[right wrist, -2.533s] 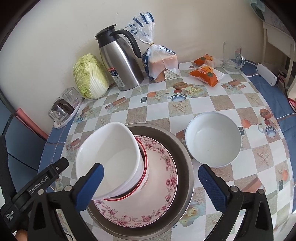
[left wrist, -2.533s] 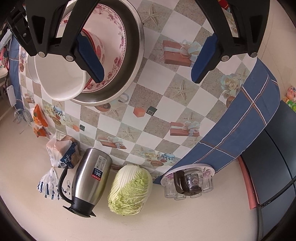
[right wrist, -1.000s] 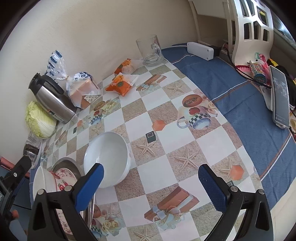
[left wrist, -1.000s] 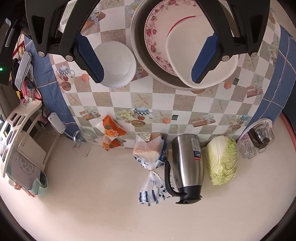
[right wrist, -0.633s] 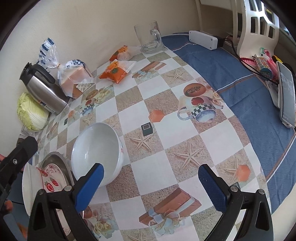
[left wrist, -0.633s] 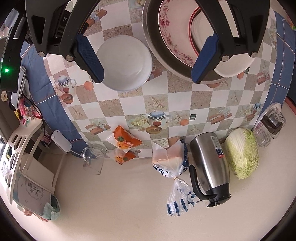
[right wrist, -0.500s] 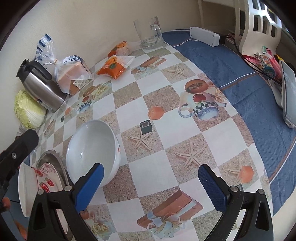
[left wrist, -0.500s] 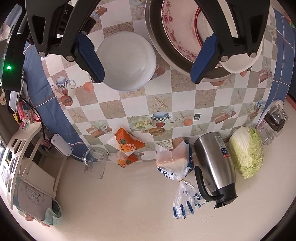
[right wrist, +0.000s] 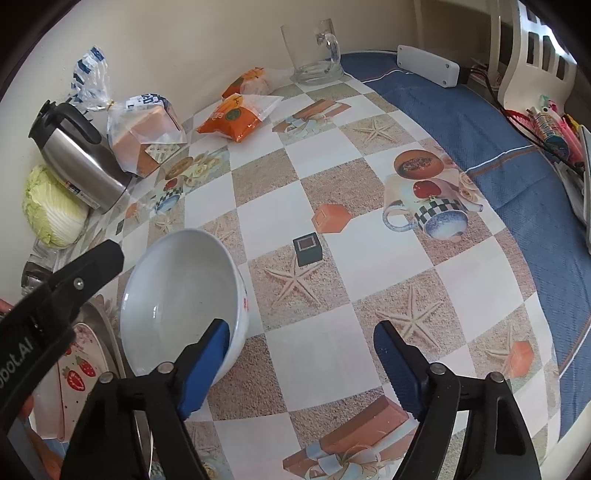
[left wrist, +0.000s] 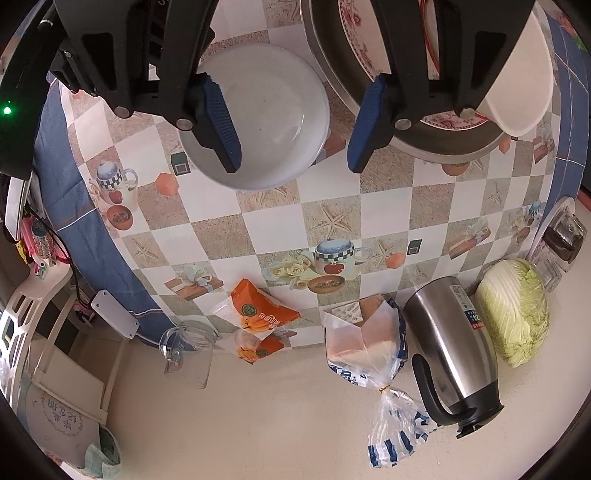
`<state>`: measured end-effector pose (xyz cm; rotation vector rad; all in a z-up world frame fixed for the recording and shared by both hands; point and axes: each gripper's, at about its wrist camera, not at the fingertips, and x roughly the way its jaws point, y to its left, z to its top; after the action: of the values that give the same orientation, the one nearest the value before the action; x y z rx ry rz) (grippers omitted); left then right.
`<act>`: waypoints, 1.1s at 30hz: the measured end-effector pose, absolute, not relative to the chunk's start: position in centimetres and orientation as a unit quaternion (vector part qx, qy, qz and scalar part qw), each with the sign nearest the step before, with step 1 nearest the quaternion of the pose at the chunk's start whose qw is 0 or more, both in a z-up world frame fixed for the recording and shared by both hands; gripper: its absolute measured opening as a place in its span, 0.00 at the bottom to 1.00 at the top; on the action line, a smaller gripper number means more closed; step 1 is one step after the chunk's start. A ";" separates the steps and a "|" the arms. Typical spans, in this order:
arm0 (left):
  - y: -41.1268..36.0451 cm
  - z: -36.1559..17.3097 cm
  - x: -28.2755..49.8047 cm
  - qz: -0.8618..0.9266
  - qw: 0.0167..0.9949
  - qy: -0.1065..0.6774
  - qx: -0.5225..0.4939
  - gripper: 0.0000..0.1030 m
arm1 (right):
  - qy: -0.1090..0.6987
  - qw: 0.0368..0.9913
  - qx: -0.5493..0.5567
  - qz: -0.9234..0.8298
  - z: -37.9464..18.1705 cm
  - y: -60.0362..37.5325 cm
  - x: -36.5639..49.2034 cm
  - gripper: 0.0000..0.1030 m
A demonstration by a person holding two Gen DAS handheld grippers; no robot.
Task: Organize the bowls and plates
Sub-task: 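Move the right tool to the rim of the round white bowl, then close the right tool on the round white bowl rim, then lift and carry the round white bowl over the basin with the right tool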
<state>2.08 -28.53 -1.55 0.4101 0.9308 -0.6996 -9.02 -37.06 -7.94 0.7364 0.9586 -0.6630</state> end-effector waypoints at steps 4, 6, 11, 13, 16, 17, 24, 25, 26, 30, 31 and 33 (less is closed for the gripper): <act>-28.7 -2.5 2.5 -0.329 0.808 0.449 0.191 0.50 | 0.438 0.773 0.345 -0.303 -8.1 -37.0 -8.6 0.66; -28.8 -3.0 2.7 -0.329 0.805 0.455 0.191 0.50 | 0.436 0.774 0.352 -0.297 -8.3 -37.0 -8.4 0.59; -28.7 -3.7 3.1 -0.329 0.799 0.469 0.182 0.49 | 0.425 0.781 0.355 -0.289 -8.1 -36.6 -7.9 0.39; -28.6 -3.9 3.3 -0.330 0.797 0.474 0.176 0.48 | 0.424 0.784 0.349 -0.288 -7.9 -36.4 -7.7 0.31; -28.5 -4.1 3.4 -0.329 0.796 0.478 0.172 0.46 | 0.421 0.787 0.351 -0.282 -7.9 -36.3 -7.5 0.23; -28.5 -4.1 3.5 -0.329 0.796 0.480 0.170 0.45 | 0.421 0.787 0.352 -0.281 -7.9 -36.2 -7.5 0.21; -28.3 -4.6 3.7 -0.329 0.791 0.490 0.164 0.42 | 0.414 0.783 0.358 -0.296 -7.8 -36.8 -8.4 0.14; -28.4 -4.7 3.6 -0.330 0.789 0.490 0.165 0.39 | 0.412 0.782 0.361 -0.297 -7.8 -36.9 -8.6 0.14; -28.5 -4.8 3.6 -0.331 0.788 0.492 0.167 0.38 | 0.411 0.781 0.363 -0.299 -7.8 -37.1 -8.7 0.14; -28.8 -5.3 3.3 -0.335 0.782 0.496 0.172 0.30 | 0.406 0.776 0.368 -0.312 -7.8 -37.5 -9.4 0.14; -28.8 -5.5 3.2 -0.336 0.781 0.498 0.173 0.27 | 0.404 0.775 0.370 -0.314 -7.8 -37.7 -9.6 0.13; -29.0 -5.8 3.1 -0.340 0.777 0.501 0.174 0.23 | 0.402 0.773 0.374 -0.317 -7.8 -37.8 -9.8 0.13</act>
<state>3.06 -28.96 -5.76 0.3756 1.0841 -0.7348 -9.82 -37.83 -7.77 0.8095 0.8717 -0.6868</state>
